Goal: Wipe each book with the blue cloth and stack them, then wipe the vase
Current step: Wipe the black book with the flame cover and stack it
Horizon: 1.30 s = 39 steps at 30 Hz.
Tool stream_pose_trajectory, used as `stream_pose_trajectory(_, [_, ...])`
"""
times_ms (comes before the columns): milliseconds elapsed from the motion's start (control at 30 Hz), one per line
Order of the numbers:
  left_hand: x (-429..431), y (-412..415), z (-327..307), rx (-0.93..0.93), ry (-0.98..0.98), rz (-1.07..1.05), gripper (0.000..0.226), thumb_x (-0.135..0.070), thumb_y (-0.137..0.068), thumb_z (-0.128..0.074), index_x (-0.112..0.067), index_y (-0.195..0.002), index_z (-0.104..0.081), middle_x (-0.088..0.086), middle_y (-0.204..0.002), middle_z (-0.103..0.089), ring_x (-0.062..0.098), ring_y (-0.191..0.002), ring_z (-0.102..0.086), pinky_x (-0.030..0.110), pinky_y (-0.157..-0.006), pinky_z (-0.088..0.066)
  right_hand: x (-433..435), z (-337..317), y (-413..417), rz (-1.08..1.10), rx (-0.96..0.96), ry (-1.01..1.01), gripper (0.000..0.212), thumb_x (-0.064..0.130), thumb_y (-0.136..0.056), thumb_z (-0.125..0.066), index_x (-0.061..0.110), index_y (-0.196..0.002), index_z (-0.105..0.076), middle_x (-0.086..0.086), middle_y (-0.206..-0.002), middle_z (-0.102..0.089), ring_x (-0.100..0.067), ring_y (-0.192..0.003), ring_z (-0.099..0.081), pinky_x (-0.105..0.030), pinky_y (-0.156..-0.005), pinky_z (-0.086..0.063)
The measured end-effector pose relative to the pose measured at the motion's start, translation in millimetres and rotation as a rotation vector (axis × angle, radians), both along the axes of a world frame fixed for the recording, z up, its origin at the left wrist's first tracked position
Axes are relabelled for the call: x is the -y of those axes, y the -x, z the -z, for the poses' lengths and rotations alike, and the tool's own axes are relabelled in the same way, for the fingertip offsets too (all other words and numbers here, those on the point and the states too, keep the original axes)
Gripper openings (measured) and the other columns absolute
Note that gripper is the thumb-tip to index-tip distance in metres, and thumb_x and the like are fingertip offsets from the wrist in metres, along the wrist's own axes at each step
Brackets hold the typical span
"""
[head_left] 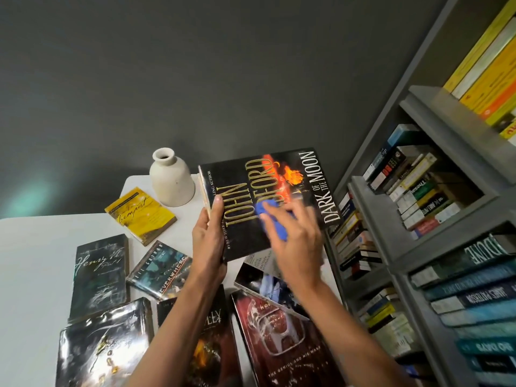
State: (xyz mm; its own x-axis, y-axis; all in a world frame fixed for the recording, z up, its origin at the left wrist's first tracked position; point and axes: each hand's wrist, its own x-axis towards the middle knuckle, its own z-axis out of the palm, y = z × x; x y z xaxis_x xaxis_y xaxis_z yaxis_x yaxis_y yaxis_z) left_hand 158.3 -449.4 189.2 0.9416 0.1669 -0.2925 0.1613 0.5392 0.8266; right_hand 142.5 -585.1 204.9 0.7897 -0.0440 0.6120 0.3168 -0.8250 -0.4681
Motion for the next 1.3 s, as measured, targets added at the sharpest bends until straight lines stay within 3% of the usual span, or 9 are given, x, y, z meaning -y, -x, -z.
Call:
stream_pose_trajectory(167, [-5.7,4.9,12.0,-0.028,0.016,0.017,0.065,-0.055,-0.083,-0.065,-0.003,-0.122,-0.060,0.022,-0.107,-0.069,0.033,-0.091,-0.066,0.047,-0.083,-0.052,-33.5,-0.1,26.0,-0.271,-0.011,0.119,0.029,0.033,-0.089,-0.058,0.021,-0.112,-0.071,0.002,-0.088,-0.059,-0.019,-0.077,-0.052,-0.033,-0.063,-0.050])
stream_pose_trajectory(367, [-10.3,4.2,11.7,-0.044,0.105,0.041,0.083,-0.060,-0.072,-0.072,-0.011,-0.136,-0.052,0.019,-0.127,-0.064,0.038,-0.113,-0.064,0.050,-0.087,-0.056,-3.8,-5.6,1.3,-0.070,-0.042,0.040,0.023,0.027,-0.085,-0.068,0.020,-0.107,-0.073,0.003,-0.090,-0.058,-0.017,-0.078,-0.050,-0.033,-0.055,-0.051])
stream_pose_trajectory(433, [-14.3,0.7,10.8,-0.046,0.120,0.057,0.090,-0.061,-0.070,-0.075,-0.009,-0.138,-0.049,0.021,-0.130,-0.061,0.040,-0.118,-0.060,0.051,-0.089,-0.055,-17.1,-2.8,11.5,-0.159,-0.037,0.062,0.025,0.029,-0.087,-0.065,0.022,-0.110,-0.072,0.003,-0.090,-0.057,-0.017,-0.079,-0.050,-0.033,-0.058,-0.051])
stream_pose_trajectory(567, [-21.3,-1.5,14.9,-0.011,0.165,0.123,0.076,-0.054,-0.085,-0.065,-0.009,-0.142,-0.043,0.022,-0.135,-0.057,0.042,-0.125,-0.054,0.051,-0.098,-0.049,-20.5,1.3,27.7,-0.398,-0.026,0.158,0.028,0.031,-0.087,-0.064,0.024,-0.114,-0.070,0.004,-0.093,-0.058,-0.014,-0.079,-0.050,-0.030,-0.062,-0.051])
stream_pose_trajectory(700, [-20.6,-2.9,10.7,0.041,0.156,0.185,0.070,-0.052,-0.090,-0.058,-0.007,-0.142,-0.042,0.024,-0.135,-0.056,0.040,-0.122,-0.057,0.054,-0.098,-0.049,-9.8,-6.6,6.2,-0.212,-0.019,0.032,0.028,0.034,-0.088,-0.059,0.024,-0.111,-0.071,0.005,-0.093,-0.057,-0.014,-0.080,-0.050,-0.029,-0.059,-0.050])
stream_pose_trajectory(867, [-18.6,-6.9,3.3,0.060,0.171,0.110,0.084,-0.055,-0.079,-0.070,-0.007,-0.142,-0.042,0.023,-0.134,-0.057,0.039,-0.122,-0.057,0.048,-0.093,-0.053,-18.4,1.9,30.3,-0.359,-0.043,0.112,0.029,0.033,-0.088,-0.061,0.024,-0.114,-0.070,0.005,-0.094,-0.057,-0.011,-0.081,-0.049,-0.027,-0.062,-0.051])
stream_pose_trajectory(1033, [-16.8,-9.8,6.9,0.058,0.208,0.078,0.077,-0.051,-0.086,-0.064,-0.005,-0.143,-0.040,0.026,-0.136,-0.055,0.043,-0.124,-0.054,0.055,-0.100,-0.047,-9.2,-8.8,12.6,-0.192,-0.039,0.025,0.025,0.032,-0.088,-0.060,0.022,-0.107,-0.073,0.006,-0.091,-0.056,-0.011,-0.080,-0.049,-0.027,-0.059,-0.049])
stream_pose_trajectory(1167, [-18.8,-9.1,9.1,0.056,0.222,0.062,0.069,-0.051,-0.090,-0.057,-0.007,-0.141,-0.046,0.022,-0.132,-0.059,0.037,-0.120,-0.059,0.042,-0.086,-0.056,-22.9,-4.9,30.0,-0.355,-0.055,0.133,0.025,0.031,-0.088,-0.061,0.024,-0.108,-0.072,0.005,-0.090,-0.056,-0.013,-0.078,-0.050,-0.029,-0.058,-0.051])
stream_pose_trajectory(1300, [-18.9,-12.0,3.1,0.042,0.177,0.117,0.073,-0.057,-0.087,-0.057,-0.011,-0.142,-0.044,0.022,-0.132,-0.059,0.039,-0.117,-0.060,0.042,-0.076,-0.057,-17.2,-13.0,16.0,-0.268,-0.034,0.071,0.024,0.033,-0.089,-0.059,0.024,-0.106,-0.073,0.005,-0.089,-0.055,-0.014,-0.079,-0.051,-0.030,-0.058,-0.050])
